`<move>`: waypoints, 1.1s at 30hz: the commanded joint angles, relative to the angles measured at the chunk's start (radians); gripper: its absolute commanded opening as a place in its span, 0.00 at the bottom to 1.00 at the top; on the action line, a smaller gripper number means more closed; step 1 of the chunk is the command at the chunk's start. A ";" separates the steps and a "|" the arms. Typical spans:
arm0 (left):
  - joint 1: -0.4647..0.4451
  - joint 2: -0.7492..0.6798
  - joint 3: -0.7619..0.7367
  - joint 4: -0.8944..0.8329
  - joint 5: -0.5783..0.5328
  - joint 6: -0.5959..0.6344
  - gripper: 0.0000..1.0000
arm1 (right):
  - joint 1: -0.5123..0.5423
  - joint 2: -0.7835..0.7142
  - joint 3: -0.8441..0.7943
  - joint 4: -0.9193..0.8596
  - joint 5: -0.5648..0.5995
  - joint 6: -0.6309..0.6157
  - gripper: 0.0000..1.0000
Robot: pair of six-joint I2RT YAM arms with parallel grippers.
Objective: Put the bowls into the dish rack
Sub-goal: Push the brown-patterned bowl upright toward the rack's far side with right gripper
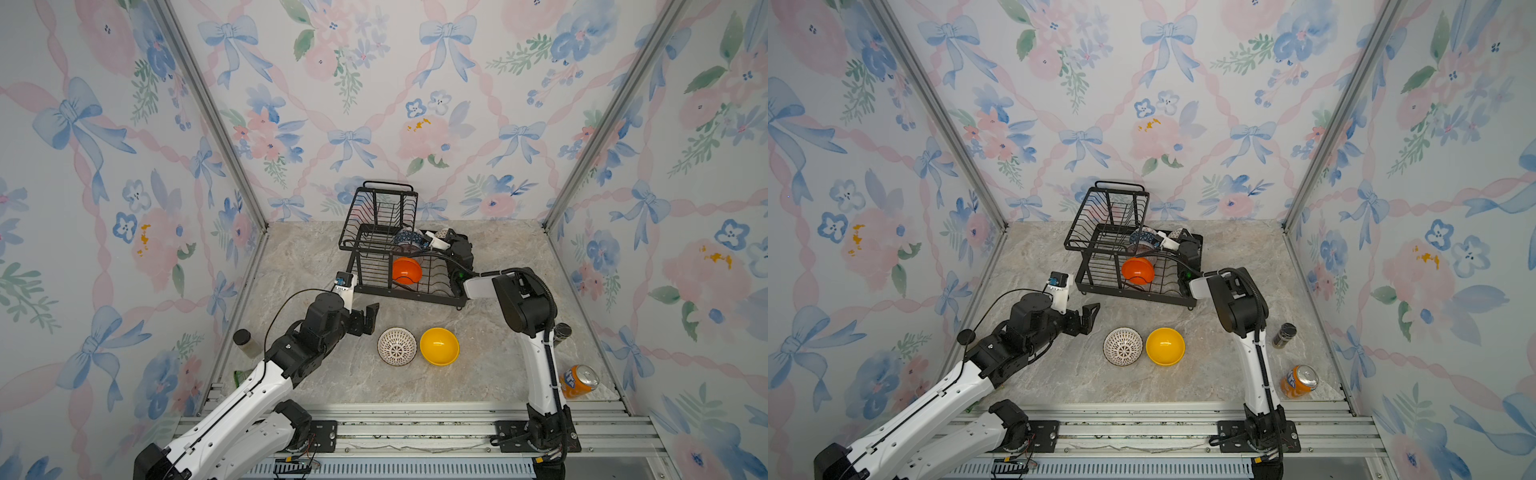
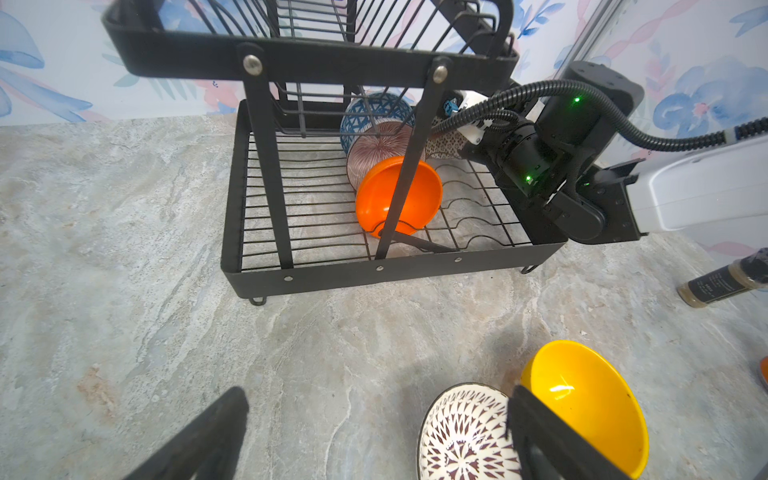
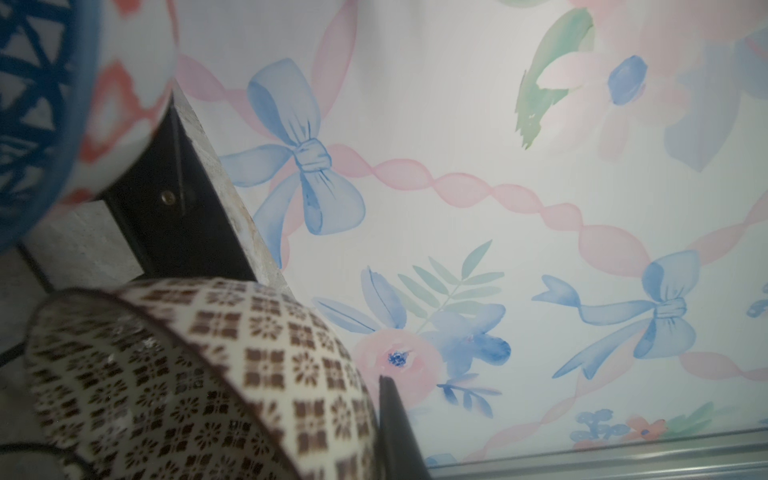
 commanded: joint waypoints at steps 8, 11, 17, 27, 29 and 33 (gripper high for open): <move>0.009 -0.004 -0.006 -0.003 0.016 0.012 0.98 | 0.008 -0.061 -0.023 -0.047 -0.057 0.087 0.00; 0.011 -0.014 -0.013 -0.004 0.015 0.010 0.98 | 0.007 -0.061 -0.017 -0.072 -0.061 0.099 0.00; 0.012 -0.031 -0.020 -0.006 0.016 0.007 0.98 | 0.010 -0.060 -0.007 -0.103 -0.063 0.119 0.07; 0.013 -0.033 -0.028 -0.008 0.013 0.005 0.98 | 0.008 -0.068 -0.007 -0.094 -0.060 0.112 0.34; 0.014 -0.035 -0.029 -0.008 0.014 0.004 0.98 | 0.008 -0.073 -0.007 -0.094 -0.060 0.111 0.35; 0.014 -0.037 -0.032 -0.008 0.014 0.004 0.98 | 0.009 -0.083 -0.011 -0.086 -0.060 0.110 0.36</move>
